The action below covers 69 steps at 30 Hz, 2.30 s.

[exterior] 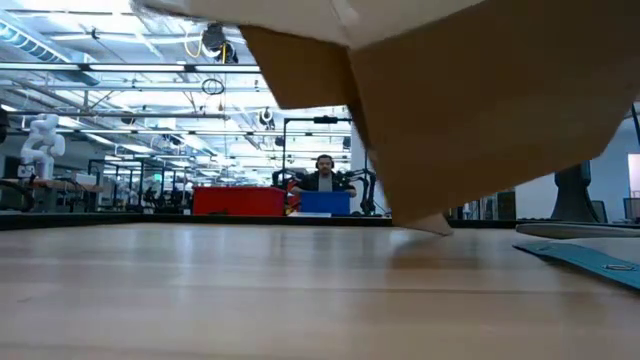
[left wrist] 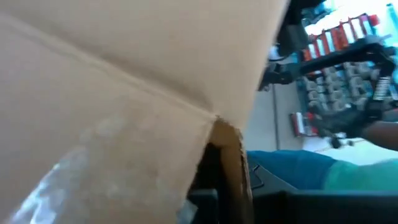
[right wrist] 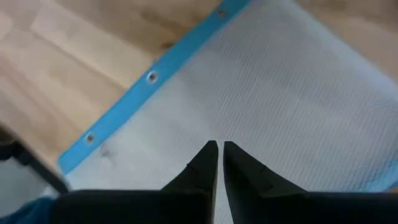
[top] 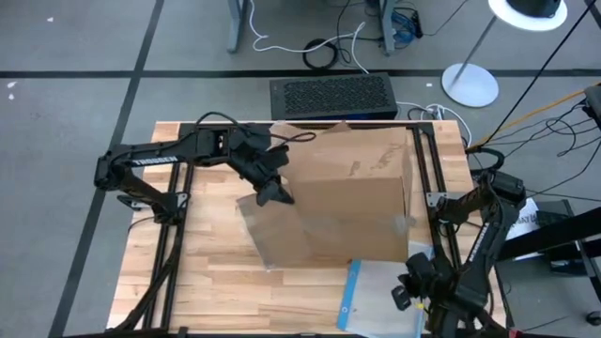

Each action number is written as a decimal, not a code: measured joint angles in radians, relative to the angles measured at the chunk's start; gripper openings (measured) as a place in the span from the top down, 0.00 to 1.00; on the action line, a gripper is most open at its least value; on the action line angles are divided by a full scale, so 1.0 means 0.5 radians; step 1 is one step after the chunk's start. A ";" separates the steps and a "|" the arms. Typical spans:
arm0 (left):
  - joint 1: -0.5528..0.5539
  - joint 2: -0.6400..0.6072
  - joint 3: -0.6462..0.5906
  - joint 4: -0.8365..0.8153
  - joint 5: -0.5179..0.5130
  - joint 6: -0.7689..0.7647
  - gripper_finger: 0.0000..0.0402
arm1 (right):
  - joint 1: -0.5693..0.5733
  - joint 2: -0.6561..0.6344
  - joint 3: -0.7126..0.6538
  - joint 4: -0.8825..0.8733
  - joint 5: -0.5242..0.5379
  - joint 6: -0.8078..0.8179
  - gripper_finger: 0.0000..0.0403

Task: Unpack boxes
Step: Remove all the items from the box on to the table

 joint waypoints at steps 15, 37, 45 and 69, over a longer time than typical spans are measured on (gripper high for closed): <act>-0.018 -0.019 -0.283 -0.079 0.131 0.089 1.00 | -0.181 -0.154 -0.053 -0.163 0.538 -0.039 0.96; -0.053 0.054 -0.623 -0.015 0.053 0.429 1.00 | -0.500 -0.453 0.006 0.032 0.980 -0.827 0.96; -0.134 0.050 -0.622 0.001 -0.194 0.673 1.00 | -0.502 -0.554 0.006 0.158 1.030 -1.003 0.96; -0.428 -0.006 -0.378 -0.192 -0.523 0.852 1.00 | -0.503 -0.615 0.391 0.485 0.922 -1.914 0.96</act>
